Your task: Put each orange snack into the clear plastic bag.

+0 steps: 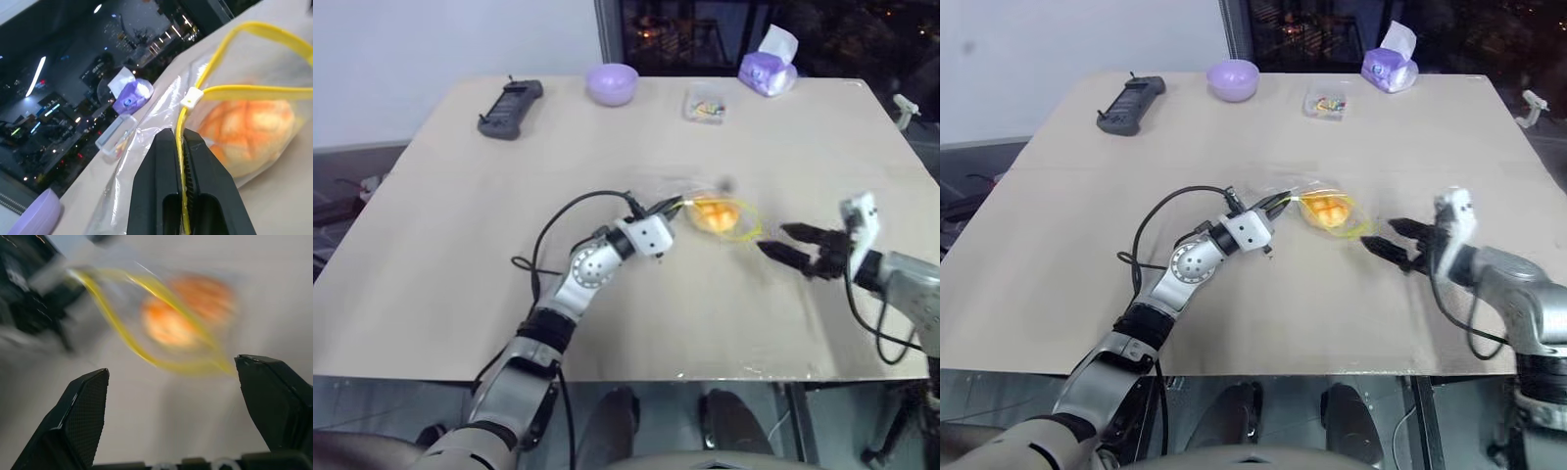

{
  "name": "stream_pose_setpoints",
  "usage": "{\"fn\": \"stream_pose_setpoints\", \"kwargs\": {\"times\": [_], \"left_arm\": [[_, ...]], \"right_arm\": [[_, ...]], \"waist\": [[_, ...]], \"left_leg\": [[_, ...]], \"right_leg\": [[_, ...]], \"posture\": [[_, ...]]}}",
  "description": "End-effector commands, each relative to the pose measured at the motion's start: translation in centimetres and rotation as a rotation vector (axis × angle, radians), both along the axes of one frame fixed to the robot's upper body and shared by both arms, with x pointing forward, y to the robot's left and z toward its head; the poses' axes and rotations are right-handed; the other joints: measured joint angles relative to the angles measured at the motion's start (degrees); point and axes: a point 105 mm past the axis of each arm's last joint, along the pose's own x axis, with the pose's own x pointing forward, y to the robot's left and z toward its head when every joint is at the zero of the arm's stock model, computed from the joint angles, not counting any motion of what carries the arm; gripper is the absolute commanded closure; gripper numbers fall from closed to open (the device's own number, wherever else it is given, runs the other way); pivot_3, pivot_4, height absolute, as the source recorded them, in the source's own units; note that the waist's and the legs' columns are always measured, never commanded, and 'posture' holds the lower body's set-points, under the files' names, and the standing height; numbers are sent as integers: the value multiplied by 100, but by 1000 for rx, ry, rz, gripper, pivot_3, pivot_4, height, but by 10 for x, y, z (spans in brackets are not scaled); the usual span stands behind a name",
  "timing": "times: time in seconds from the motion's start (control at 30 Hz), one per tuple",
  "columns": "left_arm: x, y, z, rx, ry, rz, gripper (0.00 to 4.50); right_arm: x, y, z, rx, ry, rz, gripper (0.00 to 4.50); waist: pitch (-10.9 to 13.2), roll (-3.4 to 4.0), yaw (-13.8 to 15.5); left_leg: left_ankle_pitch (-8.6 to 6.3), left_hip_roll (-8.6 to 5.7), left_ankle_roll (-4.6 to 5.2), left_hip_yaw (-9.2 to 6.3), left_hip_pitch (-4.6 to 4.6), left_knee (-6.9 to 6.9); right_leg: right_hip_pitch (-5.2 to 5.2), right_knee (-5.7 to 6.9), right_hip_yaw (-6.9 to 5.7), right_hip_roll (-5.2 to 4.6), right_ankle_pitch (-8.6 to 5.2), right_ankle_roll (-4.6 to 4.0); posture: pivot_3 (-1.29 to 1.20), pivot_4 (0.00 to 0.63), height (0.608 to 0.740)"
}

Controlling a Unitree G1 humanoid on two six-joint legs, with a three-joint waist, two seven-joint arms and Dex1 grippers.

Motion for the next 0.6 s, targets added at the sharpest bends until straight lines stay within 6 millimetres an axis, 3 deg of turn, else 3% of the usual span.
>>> {"fn": "stream_pose_setpoints", "kwargs": {"times": [0.03, 0.13, 0.27, 0.47, 0.57, 0.6], "left_arm": [[-2, -2, 12, -35, -34, -14, 4500], [-2, -2, 12, -33, -33, -17, 4500], [-1, -2, 13, -31, -35, -15, 4500], [-1, -2, 13, -31, -36, -16, 4500], [-1, -1, 14, -32, -39, -13, 4500], [-1, -1, 14, -33, -39, -12, 4500]], "right_arm": [[14, -15, 1, -239, -161, -49, 34], [26, -1, -6, -378, -277, -10, 34], [34, 28, -11, -430, -366, 73, 34], [49, 42, -9, -456, -452, 59, 34], [50, 41, -8, -450, -464, 51, 703], [51, 40, -8, -450, -464, 51, 1107]], "waist": [[0, 0, -28], [0, 0, -49], [1, 1, -32], [1, 0, 21], [2, 0, 29], [2, 0, 28]], "left_leg": [[0, 0, 0, 3, 2, 0], [0, 7, -1, 2, 8, -1], [1, 6, -1, 5, 8, -2], [1, 0, -2, 2, 1, 1], [1, 0, -2, -1, 1, 1], [1, 0, -2, -1, 0, 1]], "right_leg": [[0, 2, 3, 0, 0, 1], [-1, 6, 4, 7, 0, 1], [-2, 6, 7, 6, 0, 0], [-1, 0, 3, -2, 0, 0], [-1, 0, 0, -1, 0, 0], [-1, 0, 0, -1, 0, 0]], "posture": [[0, 150, 740], [0, 150, 740], [0, 150, 740], [0, 150, 740], [0, 150, 740], [0, 150, 740]]}}
